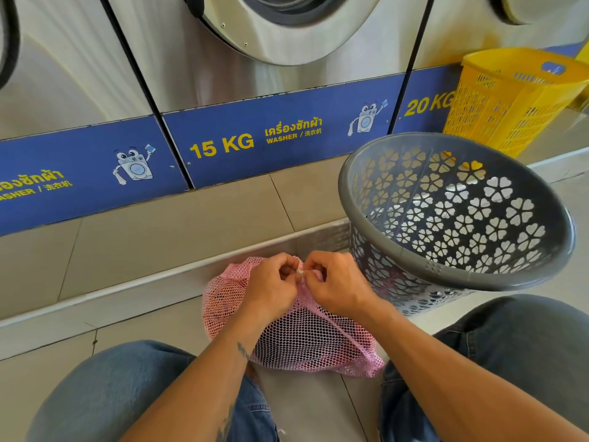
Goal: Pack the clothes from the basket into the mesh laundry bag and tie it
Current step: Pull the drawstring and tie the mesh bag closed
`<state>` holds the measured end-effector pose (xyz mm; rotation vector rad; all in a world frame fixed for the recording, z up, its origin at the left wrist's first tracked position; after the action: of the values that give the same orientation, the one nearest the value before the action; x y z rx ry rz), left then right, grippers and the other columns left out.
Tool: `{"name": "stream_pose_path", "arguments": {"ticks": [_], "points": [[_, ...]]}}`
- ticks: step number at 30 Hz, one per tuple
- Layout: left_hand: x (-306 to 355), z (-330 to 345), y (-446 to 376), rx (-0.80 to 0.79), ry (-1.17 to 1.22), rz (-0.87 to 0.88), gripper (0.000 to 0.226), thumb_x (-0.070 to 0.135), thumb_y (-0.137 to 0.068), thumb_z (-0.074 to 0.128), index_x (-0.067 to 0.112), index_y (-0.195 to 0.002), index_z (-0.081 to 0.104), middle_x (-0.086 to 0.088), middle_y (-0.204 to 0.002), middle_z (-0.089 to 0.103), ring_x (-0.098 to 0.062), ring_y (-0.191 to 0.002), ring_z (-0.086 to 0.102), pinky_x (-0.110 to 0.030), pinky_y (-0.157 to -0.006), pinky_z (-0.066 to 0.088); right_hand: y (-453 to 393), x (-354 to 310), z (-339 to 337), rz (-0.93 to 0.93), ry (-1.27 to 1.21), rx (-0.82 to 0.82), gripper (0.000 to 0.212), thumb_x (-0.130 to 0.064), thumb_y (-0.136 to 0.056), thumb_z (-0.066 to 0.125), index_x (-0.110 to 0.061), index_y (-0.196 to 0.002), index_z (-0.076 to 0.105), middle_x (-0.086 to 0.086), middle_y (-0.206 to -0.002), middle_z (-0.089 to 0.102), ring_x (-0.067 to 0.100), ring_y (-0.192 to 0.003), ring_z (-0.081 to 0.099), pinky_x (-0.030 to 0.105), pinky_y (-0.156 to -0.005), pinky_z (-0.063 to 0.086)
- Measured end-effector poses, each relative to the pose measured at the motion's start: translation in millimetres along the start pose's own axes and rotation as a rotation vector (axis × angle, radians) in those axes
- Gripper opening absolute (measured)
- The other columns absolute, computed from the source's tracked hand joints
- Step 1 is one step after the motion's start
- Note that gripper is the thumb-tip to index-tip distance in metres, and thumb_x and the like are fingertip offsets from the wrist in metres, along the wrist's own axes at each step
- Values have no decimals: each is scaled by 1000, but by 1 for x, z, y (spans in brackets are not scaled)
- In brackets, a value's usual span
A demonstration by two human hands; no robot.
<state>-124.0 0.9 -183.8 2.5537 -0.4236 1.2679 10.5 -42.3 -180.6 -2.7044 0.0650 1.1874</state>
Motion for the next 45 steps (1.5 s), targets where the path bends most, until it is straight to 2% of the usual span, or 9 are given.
{"name": "stream_pose_path", "arguments": {"ticks": [7, 10, 16, 20, 23, 27, 35, 41, 45], "points": [[4, -2, 4, 55, -26, -12, 15, 10, -84, 69, 21, -77, 60, 6, -71, 64, -5, -63, 57, -11, -51, 42, 0, 2, 2, -9, 38, 51, 10, -20, -81, 61, -16, -71, 63, -7, -53, 53, 15, -49, 50, 36, -46, 44], [4, -2, 4, 88, -48, -35, 15, 7, -80, 67, 17, -74, 58, 3, -68, 61, -12, -61, 54, -20, -52, 43, 2, 4, 3, 16, 54, 79, 13, -25, -78, 61, -17, -69, 58, -5, -55, 54, 18, -51, 52, 38, -46, 45], [4, 1, 5, 101, -41, -84, 10, 16, -86, 67, 20, -77, 66, 4, -73, 68, -14, -68, 64, -26, -58, 52, 2, -1, -1, -13, 79, 130, 16, -25, -78, 60, -16, -66, 55, -7, -57, 54, 17, -53, 52, 40, -49, 46], [-7, 2, 1, 60, 198, -187, 15, 11, -93, 58, 17, -88, 70, -2, -81, 75, -18, -74, 73, -40, -72, 62, 0, -3, -1, -31, 43, 126, 15, -25, -79, 59, -14, -69, 59, -11, -57, 51, 14, -52, 51, 37, -49, 46], [-7, 3, 1, 30, 369, -213, 21, 4, -97, 51, 10, -92, 70, -10, -83, 76, -25, -76, 74, -47, -74, 62, -1, -4, 0, -22, -5, 115, 12, -22, -79, 59, -14, -70, 61, -11, -56, 51, 10, -52, 50, 34, -50, 45], [-3, 4, 4, 10, 431, -181, 18, 3, -95, 51, 9, -92, 68, -11, -83, 76, -27, -78, 74, -43, -71, 62, 0, -6, -2, -21, -35, 123, 23, -36, -79, 55, -16, -70, 61, -12, -56, 52, 9, -53, 51, 32, -50, 45], [-11, 14, 0, -136, 529, -274, 21, 7, -94, 57, 8, -78, 69, -18, -81, 73, -31, -75, 70, -46, -77, 60, 4, -5, -2, -55, 19, 141, 17, -30, -79, 53, -16, -71, 57, -8, -64, 54, 15, -58, 53, 38, -53, 47], [-7, 15, 6, -272, 622, -332, 17, 5, -97, 53, -1, -90, 67, -11, -71, 66, -18, -65, 63, -28, -62, 56, 2, -2, -7, -20, -73, 70, 8, -15, -81, 61, -13, -74, 65, -12, -56, 53, 5, -50, 50, 16, -49, 37], [-4, 12, 7, -234, 573, -311, 18, 6, -98, 54, 1, -85, 66, -10, -69, 64, -18, -62, 61, -28, -59, 53, -2, 2, -10, 27, -81, 26, 10, -9, -84, 63, -14, -79, 71, -9, -59, 61, 5, -51, 53, 15, -50, 41]]}}
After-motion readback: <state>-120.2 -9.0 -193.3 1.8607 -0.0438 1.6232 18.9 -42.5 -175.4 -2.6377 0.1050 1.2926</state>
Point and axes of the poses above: each hand's wrist, its own y-axis away from the middle knuckle, its own z-axis out of the palm, x = y × z, the point moved 5 cm from there along -y, towards the middle knuckle
